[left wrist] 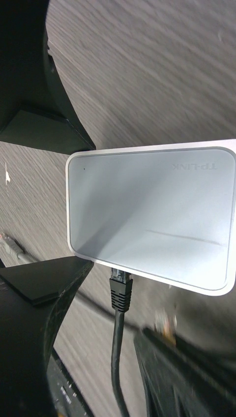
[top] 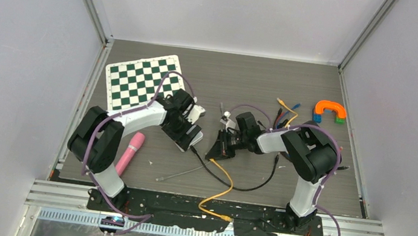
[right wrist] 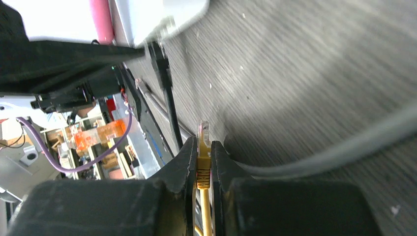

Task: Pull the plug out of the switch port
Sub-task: Pull the connector from the switch port, then place the connector at the center of the board.

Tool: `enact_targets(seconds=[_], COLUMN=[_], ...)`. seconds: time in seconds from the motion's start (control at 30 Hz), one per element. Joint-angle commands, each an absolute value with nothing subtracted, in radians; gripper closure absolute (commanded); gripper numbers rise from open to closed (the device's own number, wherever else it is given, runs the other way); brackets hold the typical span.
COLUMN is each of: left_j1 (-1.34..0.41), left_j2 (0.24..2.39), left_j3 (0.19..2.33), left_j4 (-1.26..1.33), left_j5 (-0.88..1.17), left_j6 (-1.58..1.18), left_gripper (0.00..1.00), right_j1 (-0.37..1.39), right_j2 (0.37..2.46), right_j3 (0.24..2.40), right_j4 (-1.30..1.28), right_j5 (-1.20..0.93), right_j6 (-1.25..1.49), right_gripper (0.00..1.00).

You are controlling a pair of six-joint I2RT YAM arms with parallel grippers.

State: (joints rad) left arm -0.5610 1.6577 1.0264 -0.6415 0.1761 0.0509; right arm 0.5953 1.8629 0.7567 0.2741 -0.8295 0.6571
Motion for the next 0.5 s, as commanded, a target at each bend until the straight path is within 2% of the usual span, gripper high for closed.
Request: enact_targets(seconds=[0.0,0.2,0.33,0.47], left_j1=[-0.538,-0.538,-0.538,-0.538], left_j2=[1.655,1.654,1.666,1.67], left_j3=[1.066,1.065,1.073,1.074], left_j4=[-0.65,-0.656,-0.671,-0.671], left_j5=[0.14,0.192,0.212,0.212], left_j6=[0.037,0.064,0.074,0.075], left_gripper=[0.71,0.7,0.69,0.69], right_j1=[0.596,0.573,0.536,0.515], right_j2=[1.831,1.729,1.589,1.421], right_j3=[0.759,0.703,0.678,0.724], right_j4=[0.138,0.265,0.336,0.223], right_j5=[-0.835,-0.807,-0.802,-0.763], right_j6=[0.562,0.655,0.723,0.683], right_gripper=[0.95,0.95,0.95,0.95])
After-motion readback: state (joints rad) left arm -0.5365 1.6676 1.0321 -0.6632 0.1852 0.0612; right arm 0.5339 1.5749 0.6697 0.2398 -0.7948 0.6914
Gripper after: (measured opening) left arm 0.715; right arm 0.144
